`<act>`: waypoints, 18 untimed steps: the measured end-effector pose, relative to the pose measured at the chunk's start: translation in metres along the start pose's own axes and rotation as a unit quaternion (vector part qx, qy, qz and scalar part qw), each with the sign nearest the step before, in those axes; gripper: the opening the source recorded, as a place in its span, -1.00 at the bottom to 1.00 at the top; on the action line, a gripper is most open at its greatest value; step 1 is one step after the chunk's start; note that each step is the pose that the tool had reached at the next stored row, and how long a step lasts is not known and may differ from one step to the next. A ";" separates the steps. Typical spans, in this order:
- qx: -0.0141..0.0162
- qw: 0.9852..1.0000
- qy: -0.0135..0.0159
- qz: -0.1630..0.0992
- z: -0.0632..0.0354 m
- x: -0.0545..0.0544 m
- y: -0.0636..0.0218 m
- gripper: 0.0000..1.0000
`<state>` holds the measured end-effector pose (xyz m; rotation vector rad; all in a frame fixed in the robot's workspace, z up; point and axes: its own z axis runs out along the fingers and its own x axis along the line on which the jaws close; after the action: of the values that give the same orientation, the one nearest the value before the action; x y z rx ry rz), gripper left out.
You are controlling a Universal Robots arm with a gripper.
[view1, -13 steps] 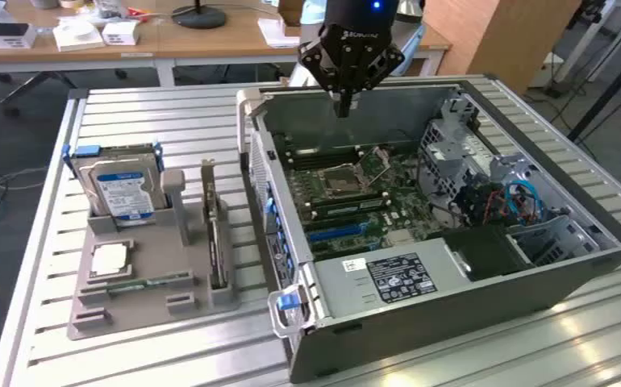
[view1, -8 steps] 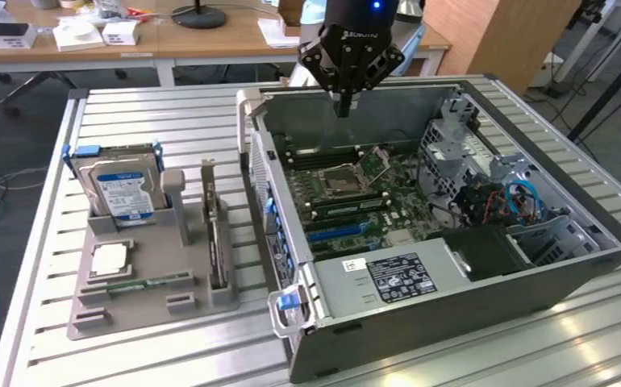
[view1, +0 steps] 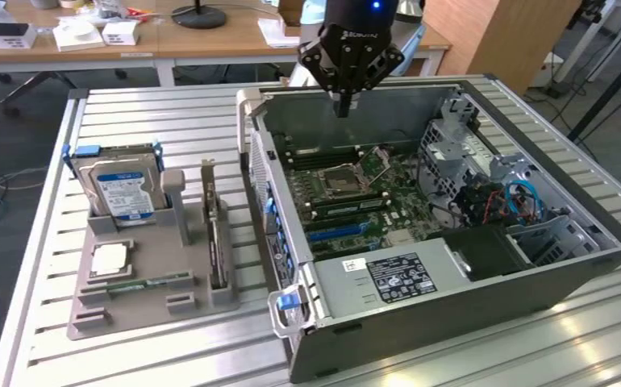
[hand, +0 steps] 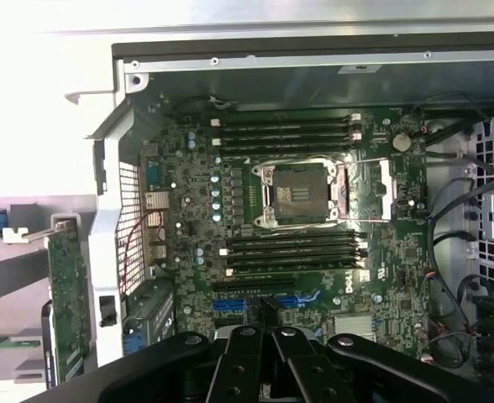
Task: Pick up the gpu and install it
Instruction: 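Reach for the gpu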
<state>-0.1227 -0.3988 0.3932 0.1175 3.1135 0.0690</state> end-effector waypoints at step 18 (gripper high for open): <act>0.000 1.000 0.000 0.002 -0.0006 0.067 -0.0051 -0.80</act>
<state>-0.1896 -0.3989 0.3920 0.1229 3.1132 0.0689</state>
